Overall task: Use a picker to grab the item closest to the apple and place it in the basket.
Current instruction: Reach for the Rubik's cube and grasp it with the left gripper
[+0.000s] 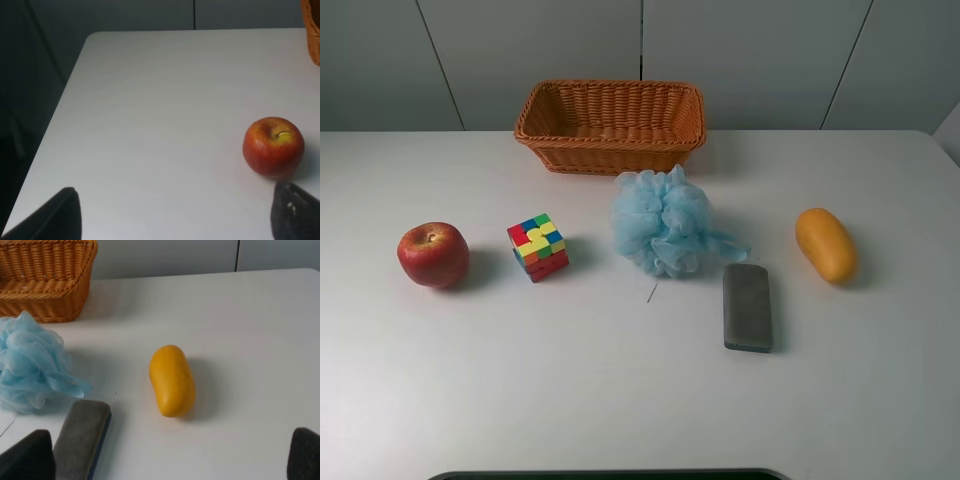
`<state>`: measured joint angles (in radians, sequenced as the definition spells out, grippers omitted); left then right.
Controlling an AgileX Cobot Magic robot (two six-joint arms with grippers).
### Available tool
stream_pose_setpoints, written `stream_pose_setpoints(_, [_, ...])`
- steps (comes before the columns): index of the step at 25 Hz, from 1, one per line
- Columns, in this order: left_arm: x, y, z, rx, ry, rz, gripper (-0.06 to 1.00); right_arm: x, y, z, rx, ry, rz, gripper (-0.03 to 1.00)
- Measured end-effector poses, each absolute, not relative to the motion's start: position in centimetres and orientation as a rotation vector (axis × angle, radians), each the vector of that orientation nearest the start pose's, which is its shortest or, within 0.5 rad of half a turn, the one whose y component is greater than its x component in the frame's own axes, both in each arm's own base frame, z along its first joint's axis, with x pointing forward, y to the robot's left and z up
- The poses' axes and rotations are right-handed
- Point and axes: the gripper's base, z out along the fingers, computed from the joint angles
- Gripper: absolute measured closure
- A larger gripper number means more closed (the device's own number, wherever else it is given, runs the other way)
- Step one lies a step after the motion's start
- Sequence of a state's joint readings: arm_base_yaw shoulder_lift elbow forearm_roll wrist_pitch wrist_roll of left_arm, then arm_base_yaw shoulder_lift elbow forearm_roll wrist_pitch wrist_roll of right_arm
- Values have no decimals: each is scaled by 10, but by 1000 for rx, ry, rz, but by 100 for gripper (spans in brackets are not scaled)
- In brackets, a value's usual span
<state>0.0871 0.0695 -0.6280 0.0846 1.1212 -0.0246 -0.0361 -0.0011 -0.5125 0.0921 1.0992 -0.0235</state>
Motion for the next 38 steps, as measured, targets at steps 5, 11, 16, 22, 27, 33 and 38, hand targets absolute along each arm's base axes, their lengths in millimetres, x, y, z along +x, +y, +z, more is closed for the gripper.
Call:
stream_pose_setpoints(5, [24, 10, 342, -127, 2175, 149, 22, -8, 8, 278, 6, 2066, 74, 27])
stream_pose_setpoints(11, [88, 12, 360, -67, 2356, 126, 22, -8, 8, 278, 6, 2066, 74, 27])
stream_pose_setpoints(16, [151, -4, 358, 129, 2486, 74, 22, -8, 8, 278, 6, 2066, 74, 27])
stream_pose_setpoints(22, [229, -44, 331, 391, 2623, 25, 22, -8, 8, 278, 6, 2066, 74, 27])
stream_pose_setpoints(27, [276, -85, 290, 595, 2692, -2, 22, -8, 8, 278, 6, 2066, 74, 27])
stream_pose_setpoints(33, [314, -132, 246, 884, 2714, 0, 22, -8, 8, 278, 6, 2066, 74, 27])
stream_pose_setpoints(38, [336, -165, 215, 1065, 2706, 3, 22, -8, 8, 278, 6, 2066, 74, 27])
